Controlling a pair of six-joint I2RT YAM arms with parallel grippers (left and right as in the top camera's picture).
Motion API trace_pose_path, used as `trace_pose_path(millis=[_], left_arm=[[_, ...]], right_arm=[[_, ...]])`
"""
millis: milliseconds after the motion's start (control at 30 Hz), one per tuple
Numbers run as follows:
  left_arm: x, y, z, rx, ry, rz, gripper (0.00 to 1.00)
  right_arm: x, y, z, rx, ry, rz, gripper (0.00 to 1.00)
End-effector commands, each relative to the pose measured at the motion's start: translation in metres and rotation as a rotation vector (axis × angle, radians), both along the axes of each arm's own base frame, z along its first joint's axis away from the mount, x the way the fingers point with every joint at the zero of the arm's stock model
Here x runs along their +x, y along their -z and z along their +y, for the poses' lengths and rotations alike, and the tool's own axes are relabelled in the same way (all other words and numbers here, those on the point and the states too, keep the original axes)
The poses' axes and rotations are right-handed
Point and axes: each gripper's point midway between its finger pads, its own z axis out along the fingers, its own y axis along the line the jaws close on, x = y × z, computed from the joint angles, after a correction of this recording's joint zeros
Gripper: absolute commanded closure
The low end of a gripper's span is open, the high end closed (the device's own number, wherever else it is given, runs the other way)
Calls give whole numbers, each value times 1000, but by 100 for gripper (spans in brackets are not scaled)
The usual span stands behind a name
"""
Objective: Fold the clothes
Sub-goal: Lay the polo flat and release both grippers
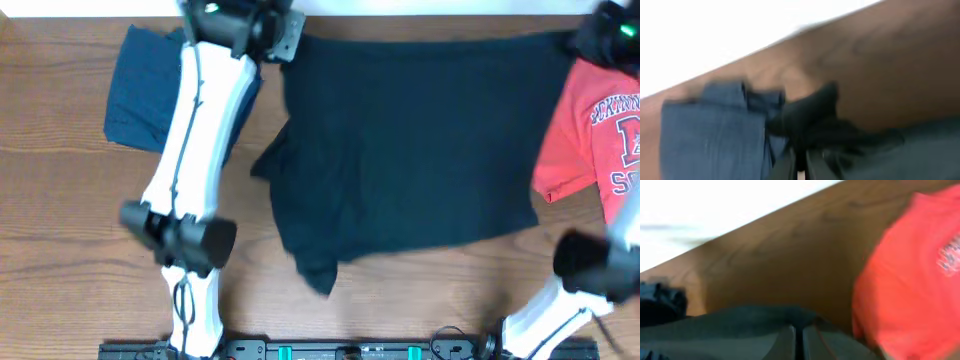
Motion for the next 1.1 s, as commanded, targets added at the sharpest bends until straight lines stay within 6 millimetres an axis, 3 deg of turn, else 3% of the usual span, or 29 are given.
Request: trace_pose_path(millis=[0, 67, 100, 200, 333, 467, 533, 633, 700, 733, 800, 900, 1067], left_arm=[[17, -6, 13, 81, -14, -69, 73], [19, -14, 25, 126, -65, -99, 11], [17, -20, 33, 150, -90, -111, 2], [0, -45, 51, 195, -143, -135, 2], [-37, -80, 67, 149, -188, -145, 2], [-81, -104, 79, 92, -233, -130, 2], [-105, -108, 76, 33, -215, -87, 2], [-137, -101, 58, -83, -144, 21, 2], [-157, -90, 44, -139, -83, 121, 2], [-168, -84, 39, -161, -59, 178, 2], [-182, -73, 37, -168, -50, 261, 2], [-189, -65, 39, -167, -78, 308, 2], [-189, -65, 38, -176, -80, 313, 2]], right_arm=[[37, 37, 9, 56, -56, 10, 77], [46, 51, 9, 89, -76, 17, 39], [45, 55, 7, 96, -84, 24, 30], [35, 59, -5, 75, -100, 49, 11], [10, 66, -24, 76, -90, 123, 7], [-29, 87, -45, 72, -17, 298, 19], [-48, 103, -58, 30, 30, 399, 27], [-59, 134, -74, -18, 109, 498, 48], [-61, 160, -74, -1, 121, 535, 62], [-62, 174, -73, 10, 132, 554, 74], [-64, 197, -72, 21, 142, 573, 86], [-67, 229, -71, 40, 175, 591, 97], [-77, 277, -68, 64, 222, 610, 99]])
